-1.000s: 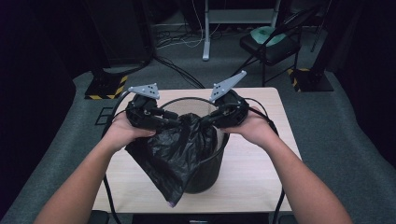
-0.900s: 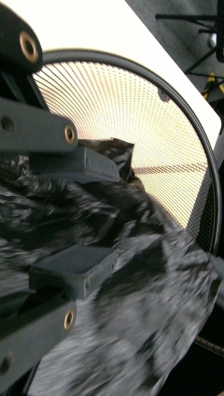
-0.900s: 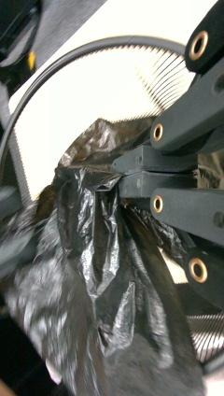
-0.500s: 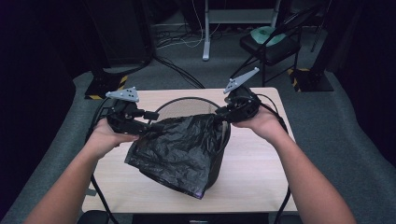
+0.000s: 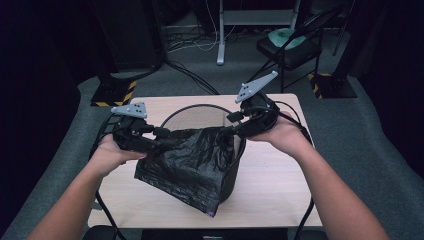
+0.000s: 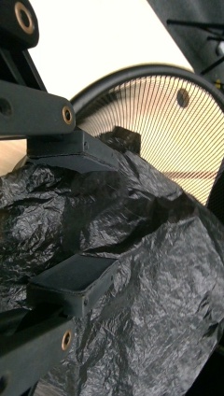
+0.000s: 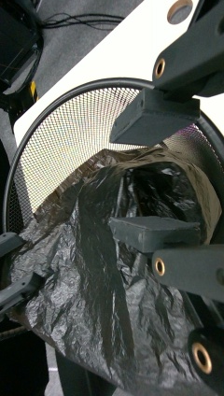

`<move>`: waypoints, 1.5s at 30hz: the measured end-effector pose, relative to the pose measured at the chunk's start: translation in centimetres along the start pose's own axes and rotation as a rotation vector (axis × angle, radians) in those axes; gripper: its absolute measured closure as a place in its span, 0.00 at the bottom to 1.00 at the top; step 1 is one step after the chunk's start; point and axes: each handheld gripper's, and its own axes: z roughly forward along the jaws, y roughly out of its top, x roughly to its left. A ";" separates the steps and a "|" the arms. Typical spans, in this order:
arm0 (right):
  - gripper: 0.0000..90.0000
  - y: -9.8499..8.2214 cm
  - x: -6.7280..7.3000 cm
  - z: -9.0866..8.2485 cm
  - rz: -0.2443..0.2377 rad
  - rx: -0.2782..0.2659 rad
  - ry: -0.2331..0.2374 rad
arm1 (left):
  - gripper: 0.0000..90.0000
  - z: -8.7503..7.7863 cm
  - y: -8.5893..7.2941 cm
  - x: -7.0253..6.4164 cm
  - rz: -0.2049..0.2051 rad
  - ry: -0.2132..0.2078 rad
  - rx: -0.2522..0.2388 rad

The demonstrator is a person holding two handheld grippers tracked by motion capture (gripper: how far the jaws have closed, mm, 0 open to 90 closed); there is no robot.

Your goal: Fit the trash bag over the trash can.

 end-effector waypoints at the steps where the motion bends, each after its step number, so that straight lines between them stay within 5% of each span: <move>1: 0.56 -0.1 0.0 -0.1 0.002 -0.004 0.005 | 0.51 0.0 -0.1 -0.1 0.004 -0.002 -0.002; 10: 0.54 0.2 2.6 0.1 -0.041 -0.029 0.111 | 0.52 0.2 0.0 -0.2 0.002 -0.004 0.015; 16: 0.53 0.0 4.6 1.1 -0.084 -0.019 0.224 | 0.80 1.0 0.0 -0.5 0.047 -0.070 0.048; 21: 0.51 -0.9 5.1 1.6 -0.085 -0.006 0.270 | 0.97 1.7 0.0 -0.6 0.084 -0.053 0.080; 28: 0.51 -1.6 5.4 2.4 -0.101 0.024 0.344 | 1.00 1.7 0.2 -0.2 0.068 -0.023 0.080; 37: 0.83 -1.7 6.1 2.9 -0.151 0.059 0.405 | 1.00 1.1 0.5 -0.4 0.075 -0.016 0.064; 45: 0.96 -0.6 5.0 1.3 -0.144 -0.026 0.351 | 0.99 0.9 1.2 -0.3 0.078 -0.002 0.056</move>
